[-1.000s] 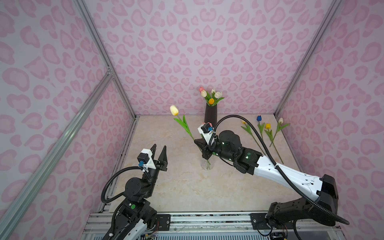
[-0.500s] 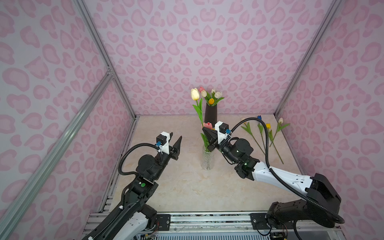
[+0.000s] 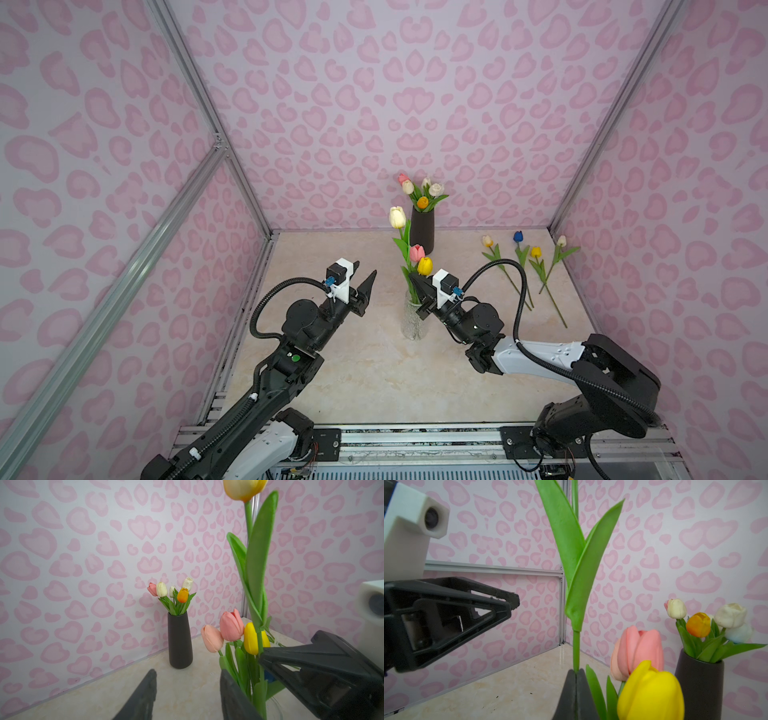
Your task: Arrange the flowers into the vase
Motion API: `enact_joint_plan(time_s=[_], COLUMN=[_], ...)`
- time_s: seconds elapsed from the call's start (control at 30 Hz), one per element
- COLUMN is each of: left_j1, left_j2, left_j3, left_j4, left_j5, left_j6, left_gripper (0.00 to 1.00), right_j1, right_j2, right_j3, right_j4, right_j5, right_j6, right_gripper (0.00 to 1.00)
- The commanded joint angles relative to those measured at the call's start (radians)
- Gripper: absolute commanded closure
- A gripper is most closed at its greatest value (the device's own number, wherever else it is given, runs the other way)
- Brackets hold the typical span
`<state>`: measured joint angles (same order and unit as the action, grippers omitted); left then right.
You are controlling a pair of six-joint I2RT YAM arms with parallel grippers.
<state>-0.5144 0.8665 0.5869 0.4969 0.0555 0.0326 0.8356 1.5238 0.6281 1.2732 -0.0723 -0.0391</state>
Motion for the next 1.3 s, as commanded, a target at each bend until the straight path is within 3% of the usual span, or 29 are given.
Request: enact_joint_plan(time_s=[0.0, 0.03, 0.17, 0.23, 0.53, 0.63, 0.7, 0.77, 0.87, 0.97, 1.0, 1.1, 1.27], left_j1=[0.001, 0.001, 0.001, 0.001, 0.001, 0.0, -0.002, -0.009, -0.033, -0.08, -0.095, -0.125, -0.158], left_j2=[-0.002, -0.003, -0.002, -0.002, 0.008, -0.028, -0.068, -0.099, -0.123, -0.135, -0.144, -0.173, -0.203], left_j3=[-0.014, -0.016, -0.028, -0.029, -0.018, -0.02, -0.027, -0.023, -0.021, -0.009, -0.013, -0.044, -0.059], left_j4=[0.037, 0.037, 0.035, 0.035, 0.032, 0.029, 0.033, 0.004, -0.06, -0.202, -0.238, -0.29, -0.413], left_j5=[0.007, 0.005, -0.001, -0.005, 0.01, 0.048, 0.106, 0.171, 0.372, 0.427, 0.425, 0.476, 0.502], left_j6=[0.012, 0.012, 0.016, 0.019, 0.032, 0.032, 0.035, 0.039, 0.055, 0.073, 0.072, 0.066, 0.054], left_gripper=[0.48, 0.48, 0.47, 0.47, 0.46, 0.44, 0.39, 0.33, 0.18, 0.11, 0.1, 0.04, 0.0], right_j1=[0.0, 0.0, 0.0, 0.0, 0.015, 0.026, 0.011, -0.065, -0.207, -0.381, -0.474, -0.679, -0.816], right_j2=[0.018, 0.02, 0.025, 0.013, -0.162, -0.314, -0.397, -0.424, -0.426, -0.412, -0.383, -0.239, 0.112], right_j3=[-0.027, -0.034, -0.063, -0.07, -0.107, -0.057, 0.031, 0.163, 0.311, 0.427, 0.469, 0.603, 0.796], right_j4=[0.12, 0.129, 0.163, 0.15, -0.027, -0.26, -0.481, -0.771, -1.069, -1.308, -1.385, -1.618, -1.877], right_j5=[-0.008, -0.01, -0.012, -0.017, -0.007, -0.001, 0.084, 0.101, 0.092, 0.128, 0.078, 0.015, 0.026], right_j6=[-0.018, -0.018, -0.029, -0.031, -0.056, -0.077, -0.034, 0.042, 0.1, 0.148, 0.193, 0.242, 0.147], right_gripper=[1.0, 1.0, 0.71, 0.63, 0.55, 0.54, 0.53, 0.53, 0.52, 0.5, 0.5, 0.5, 0.54])
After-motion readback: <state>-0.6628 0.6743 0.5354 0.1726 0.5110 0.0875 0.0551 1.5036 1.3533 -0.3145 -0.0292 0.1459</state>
